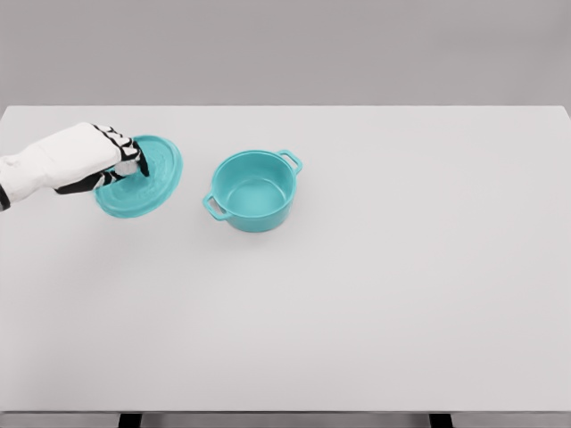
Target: Cover the pot with left arm
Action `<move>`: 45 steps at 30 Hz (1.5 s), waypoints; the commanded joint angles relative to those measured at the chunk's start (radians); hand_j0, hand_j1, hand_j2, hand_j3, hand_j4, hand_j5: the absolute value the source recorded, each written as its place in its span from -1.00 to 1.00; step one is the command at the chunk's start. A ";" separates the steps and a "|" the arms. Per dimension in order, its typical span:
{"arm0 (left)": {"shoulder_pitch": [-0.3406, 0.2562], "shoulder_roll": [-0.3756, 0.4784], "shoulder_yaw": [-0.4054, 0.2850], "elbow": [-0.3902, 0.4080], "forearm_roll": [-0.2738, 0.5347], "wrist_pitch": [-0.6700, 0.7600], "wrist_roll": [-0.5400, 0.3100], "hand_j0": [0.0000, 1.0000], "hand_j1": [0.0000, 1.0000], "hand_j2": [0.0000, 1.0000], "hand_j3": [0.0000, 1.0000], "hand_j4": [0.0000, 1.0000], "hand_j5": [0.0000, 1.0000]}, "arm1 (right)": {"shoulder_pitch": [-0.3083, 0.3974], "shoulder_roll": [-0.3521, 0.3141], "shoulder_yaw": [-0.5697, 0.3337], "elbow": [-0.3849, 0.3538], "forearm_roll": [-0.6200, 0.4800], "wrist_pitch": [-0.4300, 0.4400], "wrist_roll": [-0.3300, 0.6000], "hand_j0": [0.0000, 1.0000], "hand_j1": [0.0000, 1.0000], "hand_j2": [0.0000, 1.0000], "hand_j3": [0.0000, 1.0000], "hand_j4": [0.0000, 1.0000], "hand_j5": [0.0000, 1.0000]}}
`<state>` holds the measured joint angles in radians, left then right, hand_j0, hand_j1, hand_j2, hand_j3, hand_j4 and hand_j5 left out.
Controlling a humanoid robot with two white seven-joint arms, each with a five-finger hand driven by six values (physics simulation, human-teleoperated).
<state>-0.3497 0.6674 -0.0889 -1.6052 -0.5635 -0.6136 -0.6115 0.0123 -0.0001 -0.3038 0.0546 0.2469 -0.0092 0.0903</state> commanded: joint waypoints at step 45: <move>-0.213 -0.319 -0.216 0.142 -0.038 0.003 0.001 0.12 0.12 0.12 0.12 0.12 0.12 | 0.000 0.000 0.000 0.001 0.000 0.000 0.000 1.00 1.00 1.00 1.00 1.00 1.00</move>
<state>-0.5676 0.3646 -0.3018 -1.4766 -0.6014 -0.6138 -0.6114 0.0108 -0.0001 -0.3038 0.0544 0.2469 -0.0092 0.0904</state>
